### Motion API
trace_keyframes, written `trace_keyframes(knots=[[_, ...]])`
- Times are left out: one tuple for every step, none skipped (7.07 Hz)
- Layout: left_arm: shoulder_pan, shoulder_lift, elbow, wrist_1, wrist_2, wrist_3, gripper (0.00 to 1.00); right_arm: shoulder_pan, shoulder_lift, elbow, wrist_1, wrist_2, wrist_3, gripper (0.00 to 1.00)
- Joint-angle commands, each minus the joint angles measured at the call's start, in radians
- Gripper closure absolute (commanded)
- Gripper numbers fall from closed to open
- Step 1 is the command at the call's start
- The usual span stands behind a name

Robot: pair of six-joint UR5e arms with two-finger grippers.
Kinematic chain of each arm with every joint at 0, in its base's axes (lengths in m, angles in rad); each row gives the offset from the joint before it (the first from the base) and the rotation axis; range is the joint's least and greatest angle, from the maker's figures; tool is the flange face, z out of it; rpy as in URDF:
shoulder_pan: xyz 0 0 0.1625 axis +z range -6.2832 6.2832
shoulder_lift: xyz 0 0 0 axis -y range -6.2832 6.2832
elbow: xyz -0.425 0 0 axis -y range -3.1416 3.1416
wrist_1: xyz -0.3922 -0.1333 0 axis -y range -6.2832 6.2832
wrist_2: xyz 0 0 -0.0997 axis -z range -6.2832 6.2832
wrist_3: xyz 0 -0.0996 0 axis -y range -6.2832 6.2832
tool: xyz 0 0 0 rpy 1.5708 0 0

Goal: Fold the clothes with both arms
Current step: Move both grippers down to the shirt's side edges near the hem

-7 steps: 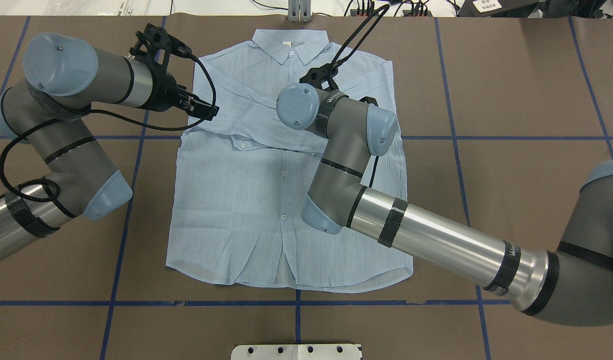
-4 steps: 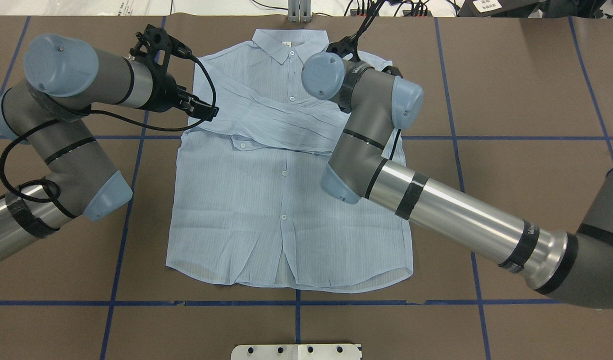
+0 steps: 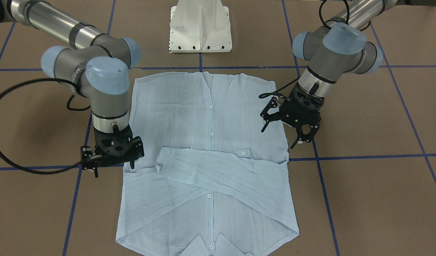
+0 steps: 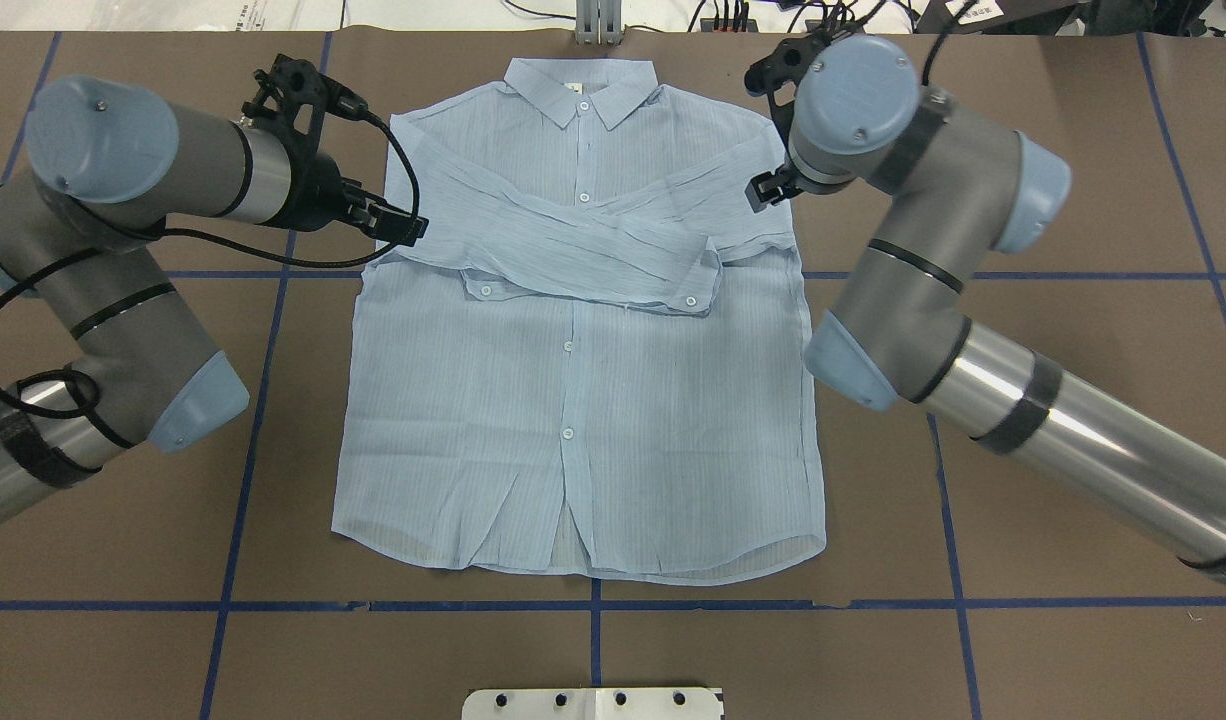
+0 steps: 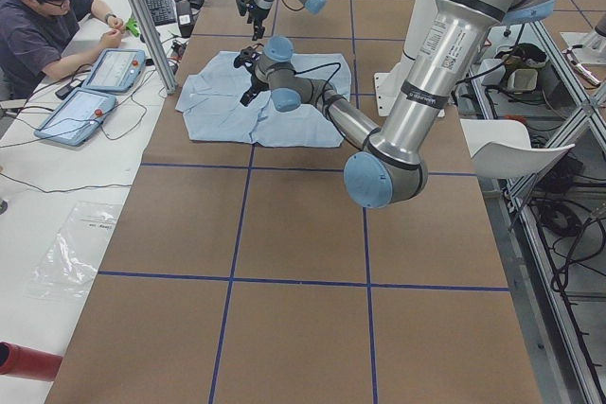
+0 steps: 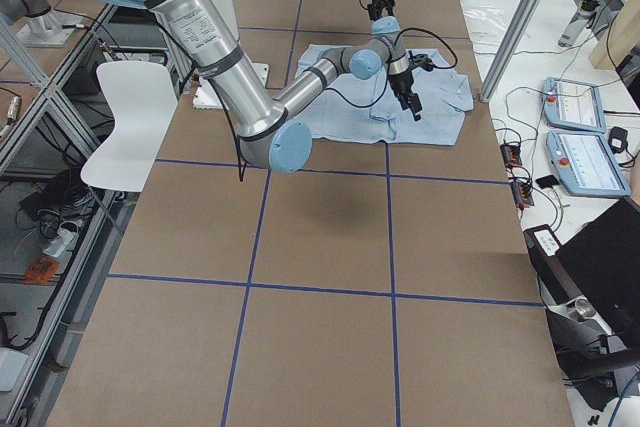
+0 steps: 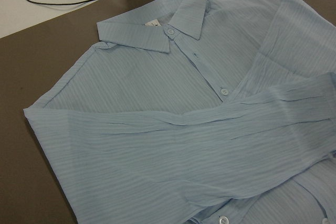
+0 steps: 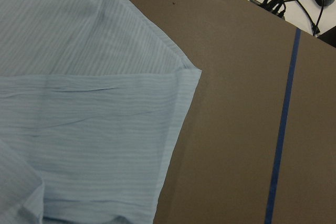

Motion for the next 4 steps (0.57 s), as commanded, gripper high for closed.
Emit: trace_keyframes(knots=[[0.009, 0.128, -0.141, 0.005, 0.001, -0.110, 0.00, -0.030, -0.226, 0.298, 0.019, 0.063, 0.227, 0.00], [0.033, 0.212, -0.222, 0.005, 0.007, -0.182, 0.00, -0.075, -0.300, 0.399, 0.027, 0.060, 0.359, 0.00], [0.090, 0.290, -0.299, 0.003, 0.017, -0.289, 0.00, -0.130, -0.331, 0.452, 0.028, 0.040, 0.495, 0.00], [0.182, 0.338, -0.353, 0.005, 0.099, -0.399, 0.00, -0.199, -0.377, 0.504, 0.042, -0.010, 0.575, 0.00]])
